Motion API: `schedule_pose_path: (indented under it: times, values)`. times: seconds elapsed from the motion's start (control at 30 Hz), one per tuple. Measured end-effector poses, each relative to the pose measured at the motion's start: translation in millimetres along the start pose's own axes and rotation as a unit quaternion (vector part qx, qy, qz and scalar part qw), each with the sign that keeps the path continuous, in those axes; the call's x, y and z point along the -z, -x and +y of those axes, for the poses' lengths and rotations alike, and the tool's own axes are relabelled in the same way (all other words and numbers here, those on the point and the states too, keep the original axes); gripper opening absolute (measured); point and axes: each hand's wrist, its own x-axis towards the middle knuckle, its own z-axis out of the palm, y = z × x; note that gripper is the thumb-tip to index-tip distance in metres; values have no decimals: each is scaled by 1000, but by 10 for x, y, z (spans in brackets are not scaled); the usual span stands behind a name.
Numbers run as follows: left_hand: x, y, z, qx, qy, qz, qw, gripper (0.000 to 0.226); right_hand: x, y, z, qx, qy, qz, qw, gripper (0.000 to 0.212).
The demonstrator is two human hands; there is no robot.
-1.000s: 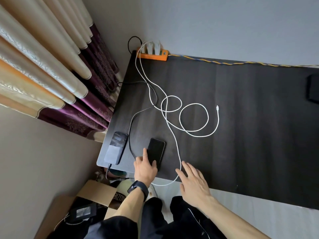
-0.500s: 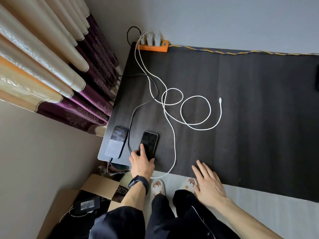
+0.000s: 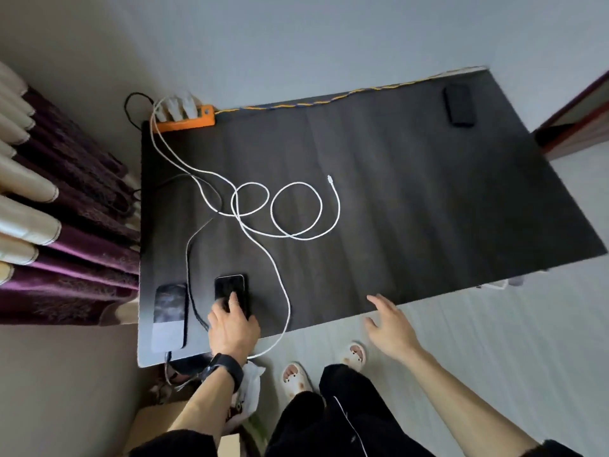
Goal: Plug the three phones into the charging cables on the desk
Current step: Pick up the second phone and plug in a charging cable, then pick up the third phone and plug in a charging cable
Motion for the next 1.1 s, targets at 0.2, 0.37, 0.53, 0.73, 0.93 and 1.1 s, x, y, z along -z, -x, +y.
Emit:
schedule_pose_path:
  times: [0.2, 0.37, 0.53, 0.73, 0.93, 1.1]
  values:
    - [-182, 128, 1060, -199, -13, -22, 980, 62, 707, 333, 723, -94, -69, 105, 988, 49]
    - [-423, 417, 2247, -316, -30, -79, 945, 61, 1209, 440, 1326, -149, -138, 170, 964, 47]
    - [-857, 694, 3215, -344, -58, -115, 930, 58, 1682, 287, 1985, -151, -154, 166, 962, 46]
    - [-1302, 1027, 4316, -340, -94, -144, 925, 58, 2444, -157, 2712, -105, -139, 142, 974, 44]
    - [-1438, 899, 5309, -338, -104, -121, 927, 58, 3113, -724, 3159, -71, -115, 129, 982, 45]
    - [-1500, 429, 6069, -318, -99, -95, 938, 60, 3522, -1329, 3375, -38, -60, 117, 991, 48]
